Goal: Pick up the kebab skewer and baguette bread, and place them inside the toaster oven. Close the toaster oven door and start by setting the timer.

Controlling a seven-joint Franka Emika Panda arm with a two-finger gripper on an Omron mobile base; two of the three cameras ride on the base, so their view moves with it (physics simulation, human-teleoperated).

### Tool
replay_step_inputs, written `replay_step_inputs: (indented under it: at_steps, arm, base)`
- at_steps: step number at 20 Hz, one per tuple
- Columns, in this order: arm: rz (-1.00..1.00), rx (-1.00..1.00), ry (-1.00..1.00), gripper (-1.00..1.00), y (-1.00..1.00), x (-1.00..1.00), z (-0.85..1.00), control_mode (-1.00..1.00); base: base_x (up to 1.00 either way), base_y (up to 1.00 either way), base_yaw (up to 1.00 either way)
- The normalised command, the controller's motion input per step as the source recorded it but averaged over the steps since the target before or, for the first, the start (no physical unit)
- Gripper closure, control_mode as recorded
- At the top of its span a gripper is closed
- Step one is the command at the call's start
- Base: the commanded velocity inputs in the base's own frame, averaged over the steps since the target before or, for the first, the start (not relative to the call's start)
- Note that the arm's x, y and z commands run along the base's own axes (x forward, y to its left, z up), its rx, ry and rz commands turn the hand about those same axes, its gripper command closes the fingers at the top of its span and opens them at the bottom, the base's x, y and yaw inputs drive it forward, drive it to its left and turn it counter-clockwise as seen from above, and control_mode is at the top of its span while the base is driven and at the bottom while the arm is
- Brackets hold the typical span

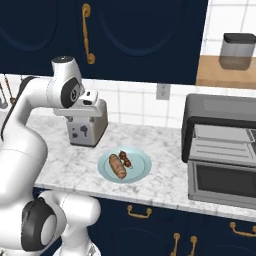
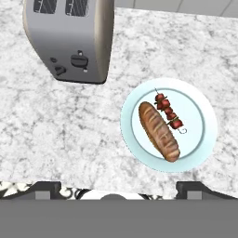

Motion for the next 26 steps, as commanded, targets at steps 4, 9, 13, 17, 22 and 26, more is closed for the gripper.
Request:
replay_step_inputs:
  at_steps: [4,9,13,17,22,26]
  arm:
    - [0.00,0.00,0.00,-1.00,0.00,0.00,0.00,1.00]
    - [0.00,0.00,0.00,-1.00,0.00,0.00,0.00,1.00]
    - [0.00,0.00,0.00,-1.00,0.00,0.00,0.00,1.00]
    - [0.00,0.00,0.00,-1.00,0.00,0.00,0.00,1.00]
    - [0.00,0.00,0.00,-1.00,0.00,0.00,0.00,1.00]
    - [0.00,0.00,0.00,-1.00,0.00,0.00,0.00,1.00]
  base:
    - [0.00,-0.62,0.00]
    - [0.00,-0.60,0.00]
    - [0.03,-0.64,0.00]
    - [0.07,-0.58,0.00]
    - [0.06,-0.11,0.00]
    - [0.00,0.00,0.00]
